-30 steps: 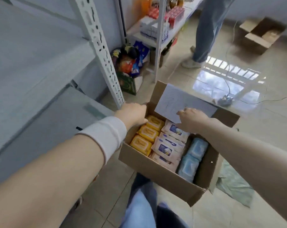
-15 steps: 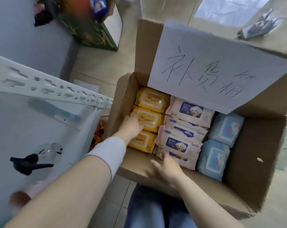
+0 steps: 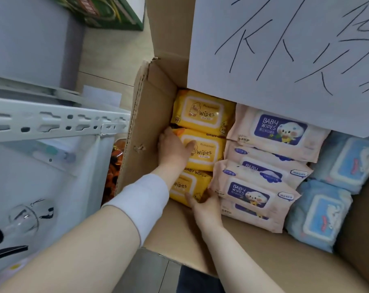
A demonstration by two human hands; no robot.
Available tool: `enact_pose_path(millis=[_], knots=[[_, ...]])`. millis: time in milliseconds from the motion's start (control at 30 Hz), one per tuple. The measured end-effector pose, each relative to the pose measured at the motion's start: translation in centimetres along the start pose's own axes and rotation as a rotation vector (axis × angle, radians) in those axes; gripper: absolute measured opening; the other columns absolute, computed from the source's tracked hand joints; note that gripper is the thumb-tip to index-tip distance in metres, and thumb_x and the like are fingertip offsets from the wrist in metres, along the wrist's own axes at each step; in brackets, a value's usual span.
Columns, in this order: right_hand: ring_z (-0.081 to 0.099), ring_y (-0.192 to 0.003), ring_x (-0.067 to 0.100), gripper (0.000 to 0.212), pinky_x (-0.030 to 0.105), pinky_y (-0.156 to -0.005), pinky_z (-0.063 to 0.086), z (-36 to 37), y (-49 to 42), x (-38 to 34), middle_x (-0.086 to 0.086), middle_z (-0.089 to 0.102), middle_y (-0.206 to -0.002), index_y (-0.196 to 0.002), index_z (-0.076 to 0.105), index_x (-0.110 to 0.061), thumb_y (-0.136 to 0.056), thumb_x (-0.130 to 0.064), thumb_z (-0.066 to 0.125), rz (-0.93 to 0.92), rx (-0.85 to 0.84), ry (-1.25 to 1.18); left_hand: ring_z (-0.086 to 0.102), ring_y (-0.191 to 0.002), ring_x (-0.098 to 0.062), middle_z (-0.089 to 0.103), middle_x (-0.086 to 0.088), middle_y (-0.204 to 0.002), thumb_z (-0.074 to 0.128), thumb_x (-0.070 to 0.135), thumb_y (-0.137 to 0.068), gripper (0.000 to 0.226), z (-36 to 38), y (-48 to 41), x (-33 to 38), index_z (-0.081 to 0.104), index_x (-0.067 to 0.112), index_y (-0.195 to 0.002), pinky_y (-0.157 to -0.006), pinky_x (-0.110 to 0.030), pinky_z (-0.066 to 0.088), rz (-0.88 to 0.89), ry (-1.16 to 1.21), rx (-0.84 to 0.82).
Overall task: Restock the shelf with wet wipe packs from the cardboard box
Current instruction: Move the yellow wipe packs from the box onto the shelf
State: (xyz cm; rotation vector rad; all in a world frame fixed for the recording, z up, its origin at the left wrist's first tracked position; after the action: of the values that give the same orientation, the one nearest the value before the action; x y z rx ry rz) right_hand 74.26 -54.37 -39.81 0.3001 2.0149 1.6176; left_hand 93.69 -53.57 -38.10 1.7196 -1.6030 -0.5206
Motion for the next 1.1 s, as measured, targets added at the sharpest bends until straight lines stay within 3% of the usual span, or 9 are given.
enact_pose_path(millis=[167, 267, 433, 533, 633, 733, 867, 1000, 1100], knots=[[0.061, -0.095, 0.017, 0.019, 0.026, -0.088, 0.047, 2.8, 1.1, -0.4, 0.000, 0.066, -0.096, -0.095, 0.062, -0.024, -0.080, -0.027, 0.072, 0.053, -0.208, -0.079, 0.054, -0.116, -0.028, 0.055, -0.010, -0.125, 0.073, 0.037, -0.077, 0.059, 0.2, -0.2, -0.4, 0.050, 0.007, -0.123, -0.095, -0.036, 0.047, -0.008, 0.130, -0.065], [0.063, -0.097, 0.023, 0.016, 0.036, -0.091, 0.050, 3.4, 1.3, -0.6, 0.005, 0.069, -0.100, -0.081, 0.058, -0.030, -0.077, -0.032, 0.074, 0.036, -0.179, -0.050, 0.050, -0.119, -0.028, 0.049, -0.010, -0.127, 0.073, 0.034, -0.077, 0.057, 0.1, 0.5, -0.1, 0.047, 0.011, -0.121, -0.098, -0.040, 0.045, 0.002, 0.166, -0.067], [0.062, -0.105, 0.028, 0.033, 0.038, -0.091, 0.051, 1.5, 2.4, -1.7, 0.010, 0.068, -0.112, -0.113, 0.063, -0.013, -0.083, -0.026, 0.068, -0.061, -0.136, 0.085, 0.051, -0.122, -0.028, 0.052, -0.009, -0.131, 0.068, 0.029, -0.083, 0.060, -1.1, 2.5, 1.2, 0.037, 0.008, -0.130, -0.094, -0.034, 0.043, 0.041, 0.175, -0.117], [0.061, -0.099, 0.024, 0.032, 0.030, -0.072, 0.056, -1.6, 4.3, -2.1, 0.004, 0.063, -0.108, -0.119, 0.058, -0.012, -0.088, -0.022, 0.062, -0.140, -0.102, 0.146, 0.053, -0.118, -0.029, 0.054, -0.009, -0.129, 0.067, 0.028, -0.084, 0.056, -3.7, 4.5, 2.0, 0.039, 0.008, -0.128, -0.082, -0.026, 0.039, 0.115, 0.142, -0.030], [0.062, -0.093, 0.023, 0.031, 0.033, -0.073, 0.058, -5.4, 7.2, -2.1, 0.007, 0.063, -0.108, -0.119, 0.056, -0.013, -0.089, -0.023, 0.061, -0.192, -0.051, 0.127, 0.054, -0.115, -0.028, 0.058, -0.009, -0.123, 0.067, 0.029, -0.084, 0.049, -7.3, 7.4, 1.9, 0.046, 0.009, -0.123, -0.082, -0.025, 0.038, 0.184, 0.160, 0.083], [0.061, -0.086, 0.017, 0.033, 0.016, -0.051, 0.055, -8.9, 10.9, -2.0, 0.007, 0.062, -0.109, -0.122, 0.053, -0.012, -0.090, -0.019, 0.059, -0.220, -0.046, 0.007, 0.054, -0.116, -0.024, 0.058, -0.009, -0.124, 0.068, 0.029, -0.083, 0.049, -11.1, 11.3, 0.6, 0.050, 0.006, -0.122, -0.090, -0.026, 0.040, 0.205, 0.307, 0.144], [0.062, -0.087, 0.010, 0.031, 0.023, -0.063, 0.059, -12.7, 16.3, -2.2, 0.002, 0.064, -0.109, -0.120, 0.052, -0.017, -0.091, -0.022, 0.058, -0.287, -0.055, -0.077, 0.057, -0.114, -0.022, 0.060, -0.007, -0.121, 0.070, 0.030, -0.082, 0.048, -15.3, 18.2, -2.9, 0.053, 0.009, -0.121, -0.099, -0.037, 0.046, 0.182, 0.620, 0.179], [0.059, -0.077, 0.012, 0.022, 0.015, -0.056, 0.053, -14.9, 22.1, -2.4, 0.007, 0.063, -0.106, -0.112, 0.058, -0.011, -0.093, -0.020, 0.055, -0.325, -0.098, -0.109, 0.062, -0.108, -0.022, 0.063, -0.001, -0.113, 0.070, 0.033, -0.081, 0.036, -19.0, 27.3, -7.3, 0.055, 0.017, -0.110, -0.095, -0.042, 0.051, 0.198, 0.863, 0.249], [0.065, -0.087, 0.020, 0.009, 0.029, -0.079, 0.057, -15.1, 27.9, -1.7, 0.009, 0.065, -0.113, -0.094, 0.061, -0.015, -0.089, -0.021, 0.058, -0.362, -0.212, -0.167, 0.064, -0.101, -0.018, 0.064, 0.000, -0.110, 0.066, 0.031, -0.084, 0.028, -22.0, 35.6, -10.6, 0.054, 0.023, -0.108, -0.085, -0.034, 0.055, 0.244, 0.987, 0.342]])
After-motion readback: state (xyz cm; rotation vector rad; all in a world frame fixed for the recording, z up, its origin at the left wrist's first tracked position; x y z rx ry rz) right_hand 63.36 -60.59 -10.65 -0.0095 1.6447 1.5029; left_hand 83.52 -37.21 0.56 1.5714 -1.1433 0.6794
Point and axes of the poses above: each hand's wrist, its own y-axis away from the middle knuckle, its own z-axis out of the palm, x = y × z, the point moved 9 cm from there along -y, towards the middle knuckle
